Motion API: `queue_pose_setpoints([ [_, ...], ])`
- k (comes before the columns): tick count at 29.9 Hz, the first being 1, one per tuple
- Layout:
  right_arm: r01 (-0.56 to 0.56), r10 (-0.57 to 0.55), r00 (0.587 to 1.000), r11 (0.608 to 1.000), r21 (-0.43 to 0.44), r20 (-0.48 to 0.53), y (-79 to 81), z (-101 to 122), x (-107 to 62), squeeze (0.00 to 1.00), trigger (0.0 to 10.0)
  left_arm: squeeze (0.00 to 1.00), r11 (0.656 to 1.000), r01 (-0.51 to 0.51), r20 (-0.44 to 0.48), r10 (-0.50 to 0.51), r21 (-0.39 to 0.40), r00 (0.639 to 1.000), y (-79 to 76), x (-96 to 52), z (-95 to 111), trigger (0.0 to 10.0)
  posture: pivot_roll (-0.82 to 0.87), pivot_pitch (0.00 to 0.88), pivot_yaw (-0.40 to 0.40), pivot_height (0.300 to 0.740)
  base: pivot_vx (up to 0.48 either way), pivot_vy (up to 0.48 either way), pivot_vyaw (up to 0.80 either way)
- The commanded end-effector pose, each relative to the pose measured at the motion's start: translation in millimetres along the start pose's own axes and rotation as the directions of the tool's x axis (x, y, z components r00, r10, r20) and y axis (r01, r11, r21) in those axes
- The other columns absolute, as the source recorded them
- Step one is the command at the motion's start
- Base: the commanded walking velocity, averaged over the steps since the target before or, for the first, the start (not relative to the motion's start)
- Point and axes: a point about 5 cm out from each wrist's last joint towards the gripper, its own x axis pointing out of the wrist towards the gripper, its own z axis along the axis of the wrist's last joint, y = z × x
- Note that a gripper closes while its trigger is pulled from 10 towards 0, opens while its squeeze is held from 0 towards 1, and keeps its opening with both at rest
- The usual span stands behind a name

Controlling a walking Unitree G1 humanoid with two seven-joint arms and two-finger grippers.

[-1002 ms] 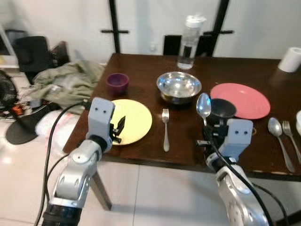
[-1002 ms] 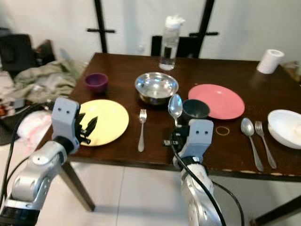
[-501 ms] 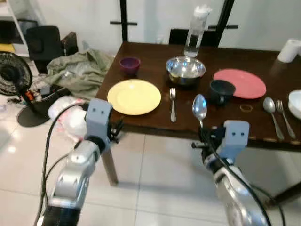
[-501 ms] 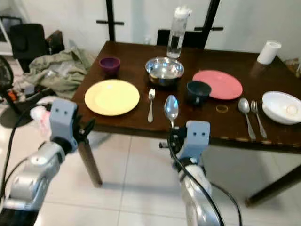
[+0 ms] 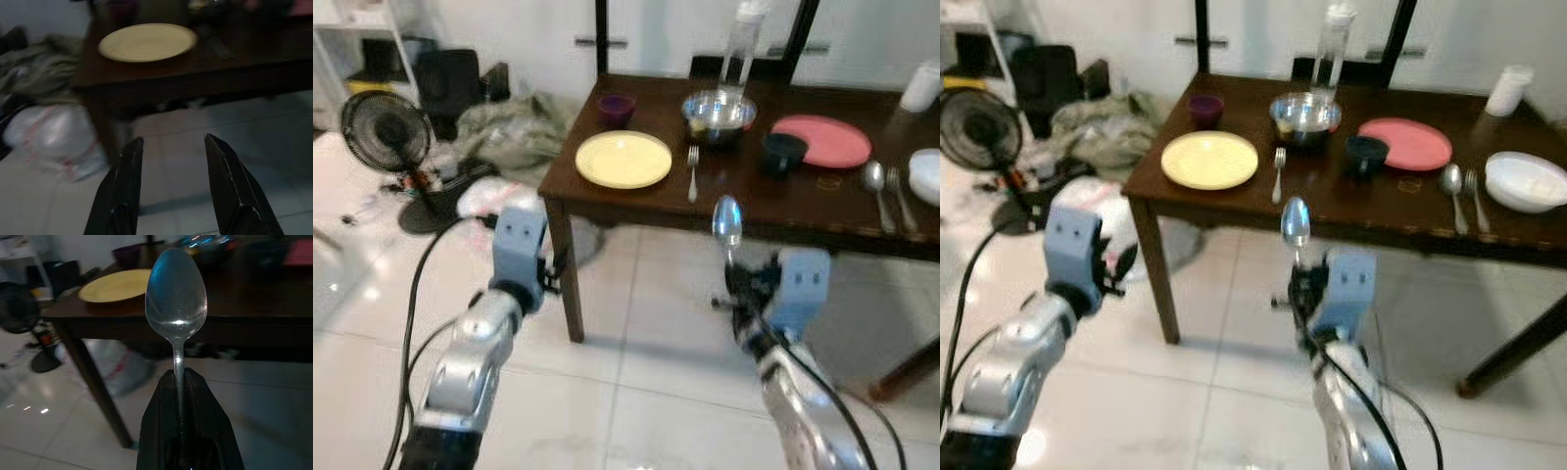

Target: Setting the table

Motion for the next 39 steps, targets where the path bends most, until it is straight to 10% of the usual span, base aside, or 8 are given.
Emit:
queue_pose_setpoints([
  [1,0.001,-0.001,1.000,1.000,0.009,-0.008,0.9,-2.3,-1.5,0.00,10.0,0.00,1.000,-0.006,-0.009,0.006,0.007,1.000,1.9,-1.9,-2.8,10.0,0.06,0.135,0.057,0.740,-0.311,0.000,0.00],
  [15,-0.003,0.003,1.000,1.000,0.009,-0.013,1.3,-3.7,-2.7,0.00,10.0,0.00,0.999,-0.033,-0.020,0.033,-0.008,0.999,4.0,-0.2,-3.3,10.0,0.05,0.139,0.058,0.740,-0.144,0.000,0.00],
  [39,-0.072,0.072,0.997,0.997,-0.016,0.000,10.0,-2.4,-4.1,0.00,10.0,0.00,0.997,-0.082,-0.011,0.082,-0.003,0.997,10.7,1.1,-1.7,10.0,0.06,0.147,0.059,0.740,0.465,0.000,0.34],
])
